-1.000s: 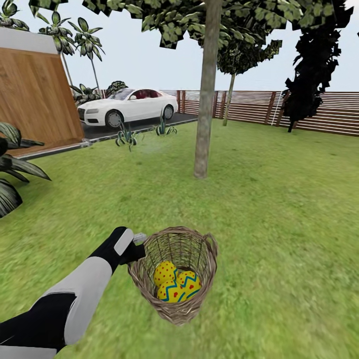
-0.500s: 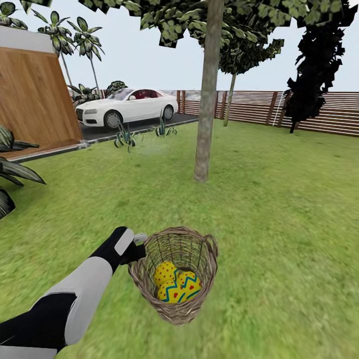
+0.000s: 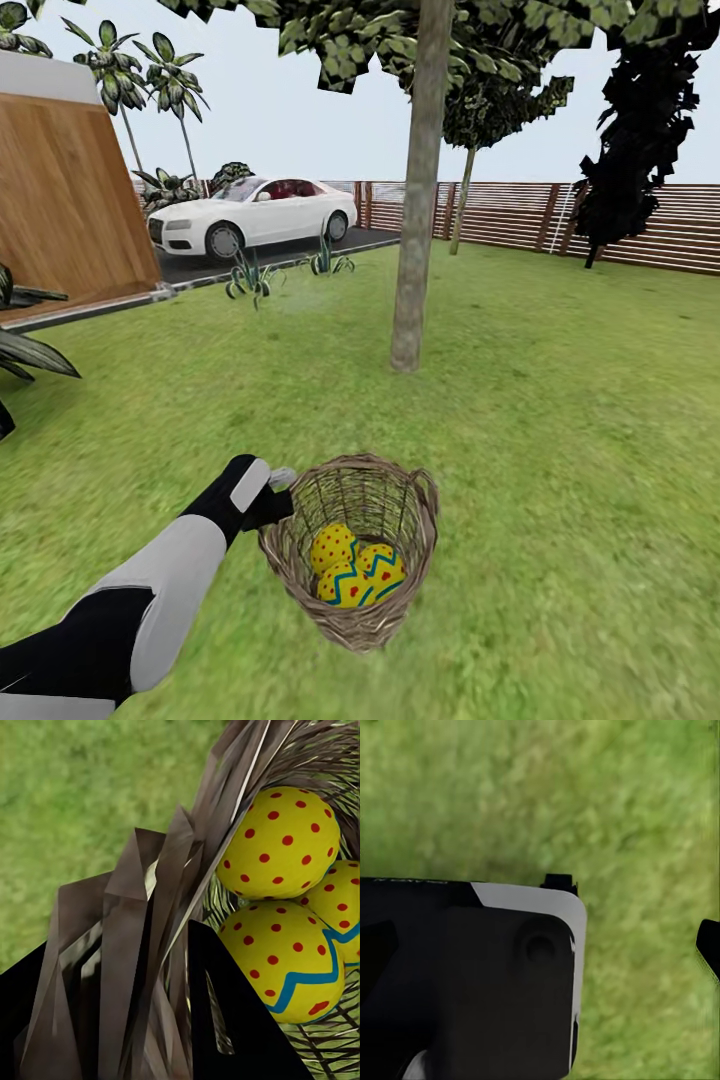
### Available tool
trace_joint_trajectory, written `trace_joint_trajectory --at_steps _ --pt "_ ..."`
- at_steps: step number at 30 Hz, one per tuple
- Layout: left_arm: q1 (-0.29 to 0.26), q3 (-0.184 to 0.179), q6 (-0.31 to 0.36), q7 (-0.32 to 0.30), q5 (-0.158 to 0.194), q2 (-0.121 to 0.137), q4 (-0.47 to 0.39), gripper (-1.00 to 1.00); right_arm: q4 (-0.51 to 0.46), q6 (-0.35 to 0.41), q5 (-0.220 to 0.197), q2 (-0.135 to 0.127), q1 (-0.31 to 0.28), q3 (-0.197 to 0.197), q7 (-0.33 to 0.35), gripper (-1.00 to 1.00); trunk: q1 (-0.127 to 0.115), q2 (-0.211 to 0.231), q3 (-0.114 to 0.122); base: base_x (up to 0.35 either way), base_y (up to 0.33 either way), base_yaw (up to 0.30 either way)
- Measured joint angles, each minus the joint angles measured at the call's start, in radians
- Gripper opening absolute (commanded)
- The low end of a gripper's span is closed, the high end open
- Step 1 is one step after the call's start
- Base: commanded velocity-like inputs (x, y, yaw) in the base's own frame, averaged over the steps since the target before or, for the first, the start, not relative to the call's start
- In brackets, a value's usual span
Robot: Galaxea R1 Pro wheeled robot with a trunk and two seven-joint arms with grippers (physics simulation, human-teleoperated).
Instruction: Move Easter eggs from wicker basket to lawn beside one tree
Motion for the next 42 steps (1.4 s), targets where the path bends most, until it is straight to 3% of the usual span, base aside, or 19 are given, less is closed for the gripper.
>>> trace_joint_trajectory --at_steps 9,14,42 --pt "0.0 -0.002 0.003 0.0 -0.01 -0.002 0.0 -1.0 0.004 0.0 0.001 0.003 0.002 0.001 0.001 1.0 0.0 0.0 0.0 0.339 0.0 -0.07" --pt "0.0 0.0 -0.001 0.0 0.005 -0.002 0.0 -1.0 0.004 0.0 0.001 0.003 0.007 0.002 0.001 1.0 0.0 0.0 0.0 0.339 0.0 -0.221" --pt "0.0 -0.001 0.0 0.0 0.0 -0.002 0.0 -1.0 0.005 -0.001 0.002 0.006 0.007 0.002 0.001 1.0 0.0 0.0 0.0 0.339 0.0 -0.001"
